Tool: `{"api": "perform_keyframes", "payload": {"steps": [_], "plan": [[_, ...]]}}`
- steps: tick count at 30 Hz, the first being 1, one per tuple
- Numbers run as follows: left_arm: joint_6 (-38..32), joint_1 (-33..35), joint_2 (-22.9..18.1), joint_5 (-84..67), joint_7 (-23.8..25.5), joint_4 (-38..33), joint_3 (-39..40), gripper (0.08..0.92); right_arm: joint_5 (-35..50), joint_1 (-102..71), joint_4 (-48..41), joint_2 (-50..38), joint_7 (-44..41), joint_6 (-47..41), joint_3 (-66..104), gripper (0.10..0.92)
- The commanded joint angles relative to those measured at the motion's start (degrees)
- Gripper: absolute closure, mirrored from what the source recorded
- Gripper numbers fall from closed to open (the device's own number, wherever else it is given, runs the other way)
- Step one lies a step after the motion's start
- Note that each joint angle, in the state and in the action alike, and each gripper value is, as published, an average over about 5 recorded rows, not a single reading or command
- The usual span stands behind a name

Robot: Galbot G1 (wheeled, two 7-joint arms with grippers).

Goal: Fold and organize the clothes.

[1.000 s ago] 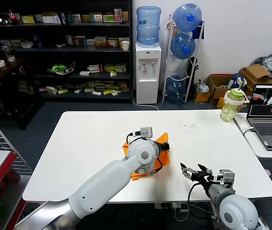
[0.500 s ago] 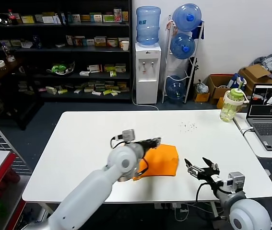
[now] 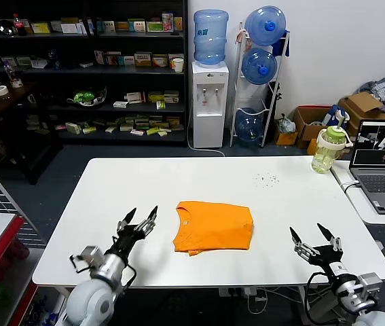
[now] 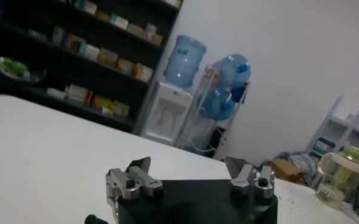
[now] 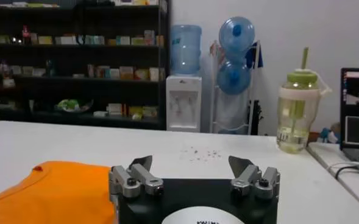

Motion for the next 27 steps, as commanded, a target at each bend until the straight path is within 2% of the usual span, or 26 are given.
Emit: {"api": "perform_keyframes", "payload": {"steps": [1, 9, 27], "plan": [[-17.69, 20.33, -7.71, 16.82, 15.33, -3.53, -16.07, 0.177, -12.85, -3.6, -5.29, 12.92, -8.27, 17.08, 5.17, 0.203], [-19.29, 20.05, -12.54, 19.14, 16.96, -1.08, -15.86, 0.177, -16.67, -3.61, -6.58, 17.05, -9.38, 21.21, 4.75, 0.203], [-19.95, 20.02, -14.24, 19.79, 17.41, -1.38, -16.64, 0.177, -15.17, -1.99, -5.62, 19.64, -11.15, 19.79, 4.5, 0.203]]}}
